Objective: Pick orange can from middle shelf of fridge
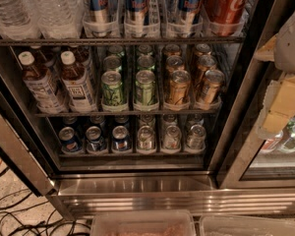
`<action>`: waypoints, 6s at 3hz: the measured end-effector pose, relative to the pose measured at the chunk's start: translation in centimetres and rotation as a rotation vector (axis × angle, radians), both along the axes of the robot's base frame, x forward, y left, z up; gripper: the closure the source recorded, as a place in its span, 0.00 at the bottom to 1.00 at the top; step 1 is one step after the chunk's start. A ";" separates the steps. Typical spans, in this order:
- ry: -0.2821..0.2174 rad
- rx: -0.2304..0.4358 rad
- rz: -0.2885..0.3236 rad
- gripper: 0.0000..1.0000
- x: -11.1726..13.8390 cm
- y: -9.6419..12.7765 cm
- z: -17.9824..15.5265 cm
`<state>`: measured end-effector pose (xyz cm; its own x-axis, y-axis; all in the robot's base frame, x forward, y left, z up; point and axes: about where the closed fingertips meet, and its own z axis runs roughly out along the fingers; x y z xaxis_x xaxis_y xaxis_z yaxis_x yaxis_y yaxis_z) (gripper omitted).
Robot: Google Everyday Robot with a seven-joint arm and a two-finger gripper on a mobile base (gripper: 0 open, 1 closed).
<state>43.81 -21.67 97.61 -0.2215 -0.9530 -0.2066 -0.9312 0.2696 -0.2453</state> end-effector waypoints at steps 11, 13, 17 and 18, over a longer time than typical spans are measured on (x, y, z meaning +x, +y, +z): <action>-0.262 0.811 -0.040 0.00 -3.9 10.9 -17.1; -0.590 0.860 -0.198 0.00 -1.3 10.7 -14.4; -0.704 1.214 -0.222 0.00 4.0 11.9 -16.9; -0.704 1.184 -0.227 0.00 3.7 11.7 -16.8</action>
Offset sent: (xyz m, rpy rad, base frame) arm -0.0128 0.0129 -0.0296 0.0078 -0.0468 -0.0080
